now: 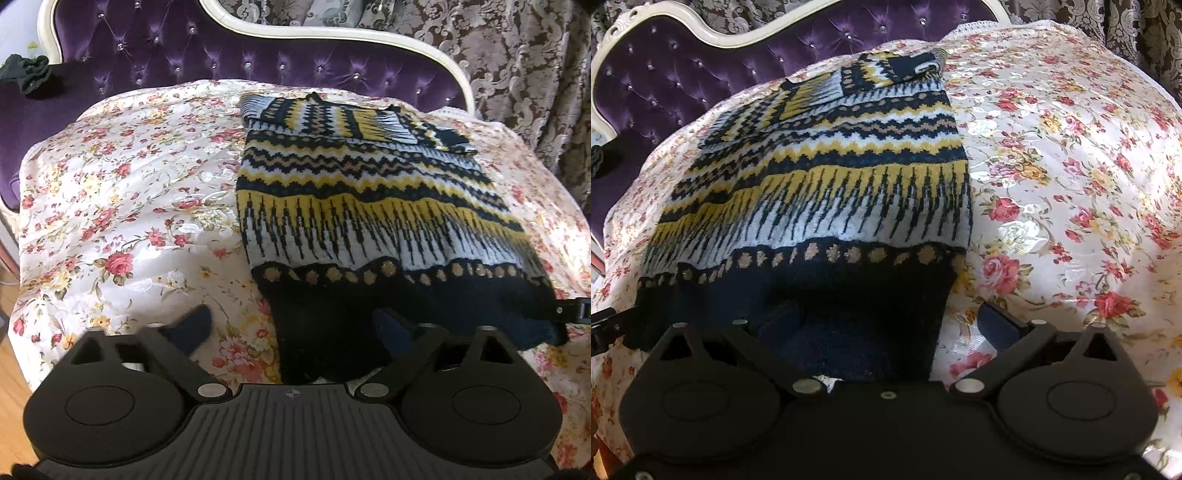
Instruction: Fold small clothes
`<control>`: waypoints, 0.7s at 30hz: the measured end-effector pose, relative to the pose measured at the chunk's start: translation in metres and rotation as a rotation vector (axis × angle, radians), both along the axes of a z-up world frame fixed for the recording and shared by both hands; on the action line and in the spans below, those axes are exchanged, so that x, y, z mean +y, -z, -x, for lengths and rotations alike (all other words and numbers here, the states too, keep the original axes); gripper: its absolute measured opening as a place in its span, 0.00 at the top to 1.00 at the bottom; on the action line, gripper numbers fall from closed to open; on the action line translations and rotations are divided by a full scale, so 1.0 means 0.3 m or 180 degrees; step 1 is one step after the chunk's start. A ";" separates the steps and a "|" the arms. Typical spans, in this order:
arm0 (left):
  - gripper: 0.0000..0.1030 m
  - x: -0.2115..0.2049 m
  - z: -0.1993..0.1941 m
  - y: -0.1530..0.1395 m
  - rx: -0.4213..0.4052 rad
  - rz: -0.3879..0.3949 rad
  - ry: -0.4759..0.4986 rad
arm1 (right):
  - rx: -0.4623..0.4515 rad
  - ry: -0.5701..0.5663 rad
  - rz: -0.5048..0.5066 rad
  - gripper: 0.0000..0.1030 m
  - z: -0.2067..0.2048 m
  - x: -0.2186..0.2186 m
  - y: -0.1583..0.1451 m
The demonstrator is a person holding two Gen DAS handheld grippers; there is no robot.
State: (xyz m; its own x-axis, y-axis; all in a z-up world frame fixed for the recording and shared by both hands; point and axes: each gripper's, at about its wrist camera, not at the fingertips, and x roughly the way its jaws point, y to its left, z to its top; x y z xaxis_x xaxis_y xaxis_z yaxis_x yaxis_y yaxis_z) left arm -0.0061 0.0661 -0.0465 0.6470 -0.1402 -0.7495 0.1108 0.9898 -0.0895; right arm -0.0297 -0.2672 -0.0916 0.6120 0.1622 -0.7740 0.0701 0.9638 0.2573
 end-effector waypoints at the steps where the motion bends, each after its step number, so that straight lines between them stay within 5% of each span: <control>1: 0.25 0.003 0.001 0.000 0.0005 0.0024 0.0011 | -0.0041 -0.0018 -0.0055 0.06 0.007 -0.003 -0.003; 5: 0.38 0.005 0.000 0.000 0.0039 0.0058 0.0056 | -0.0133 -0.0034 -0.0178 0.28 0.022 -0.012 -0.011; 12: 0.50 -0.026 -0.014 0.012 0.0107 0.0047 0.0199 | -0.0169 -0.0058 -0.0156 0.38 0.022 -0.006 -0.015; 15: 0.68 -0.028 -0.022 0.017 0.0110 0.0026 0.0168 | -0.0178 -0.0039 -0.0118 0.48 0.023 -0.007 -0.015; 16: 0.81 -0.025 -0.025 0.017 0.0112 0.0018 0.0140 | -0.0183 -0.0017 -0.0110 0.56 0.024 -0.009 -0.016; 17: 0.85 -0.019 -0.030 0.018 0.0119 0.0043 0.0112 | -0.0188 0.0006 -0.0116 0.68 0.025 -0.014 -0.016; 21: 0.92 0.004 -0.033 0.015 0.0125 0.0195 0.0048 | -0.0182 0.0066 -0.0275 0.74 0.024 -0.040 -0.015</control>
State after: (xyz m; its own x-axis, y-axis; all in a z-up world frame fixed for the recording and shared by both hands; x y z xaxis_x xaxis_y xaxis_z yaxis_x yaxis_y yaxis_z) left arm 0.0037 0.0673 -0.0510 0.6147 -0.1962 -0.7640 0.1210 0.9806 -0.1545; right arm -0.0370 -0.2791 -0.0872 0.6587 0.2136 -0.7215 0.0726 0.9363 0.3435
